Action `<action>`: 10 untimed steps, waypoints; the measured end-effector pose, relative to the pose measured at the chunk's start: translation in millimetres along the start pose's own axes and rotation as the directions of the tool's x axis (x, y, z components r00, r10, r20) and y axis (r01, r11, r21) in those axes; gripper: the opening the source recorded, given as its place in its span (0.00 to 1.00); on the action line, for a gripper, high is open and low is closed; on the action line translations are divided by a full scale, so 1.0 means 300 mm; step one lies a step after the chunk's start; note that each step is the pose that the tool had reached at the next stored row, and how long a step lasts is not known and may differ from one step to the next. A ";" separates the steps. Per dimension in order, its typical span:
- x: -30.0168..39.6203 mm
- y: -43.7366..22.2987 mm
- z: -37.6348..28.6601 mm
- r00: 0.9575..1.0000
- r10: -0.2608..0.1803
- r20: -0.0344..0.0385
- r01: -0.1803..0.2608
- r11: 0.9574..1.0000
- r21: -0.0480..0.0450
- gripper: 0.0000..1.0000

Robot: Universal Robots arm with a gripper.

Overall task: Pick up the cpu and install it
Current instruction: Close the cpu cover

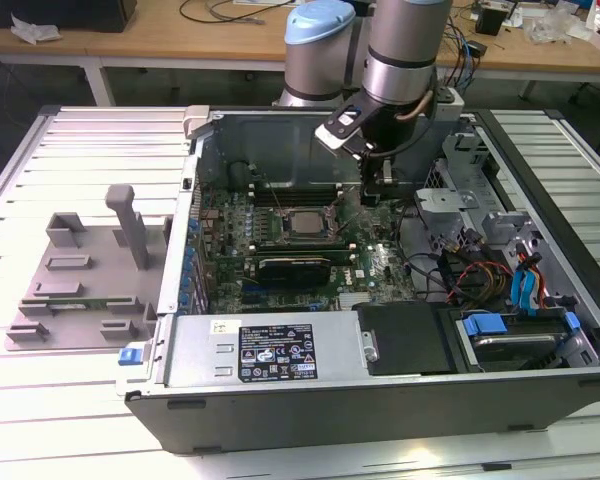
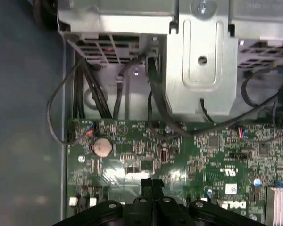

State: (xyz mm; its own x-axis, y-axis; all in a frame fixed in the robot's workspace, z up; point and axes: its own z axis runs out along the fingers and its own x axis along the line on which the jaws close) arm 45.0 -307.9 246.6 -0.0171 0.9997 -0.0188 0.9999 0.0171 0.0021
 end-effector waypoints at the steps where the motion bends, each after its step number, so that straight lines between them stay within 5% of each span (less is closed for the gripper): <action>1: 0.000 -0.015 0.000 1.000 0.000 0.000 0.000 1.000 -0.002 0.11; 2: 0.001 -0.058 0.000 1.000 0.000 0.000 0.000 1.000 -0.010 0.11; 6: 0.002 -0.103 0.000 1.000 0.000 0.000 0.000 1.000 -0.016 0.11; 8: 0.003 -0.153 0.000 1.000 0.000 -0.001 0.000 1.000 -0.022 0.11; 10: 0.003 -0.172 0.000 1.000 0.000 0.000 0.000 1.000 -0.022 0.11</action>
State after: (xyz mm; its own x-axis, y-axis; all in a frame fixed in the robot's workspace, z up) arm -6.7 -307.9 246.6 -0.0167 0.9997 -0.0184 0.9996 0.0171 0.0242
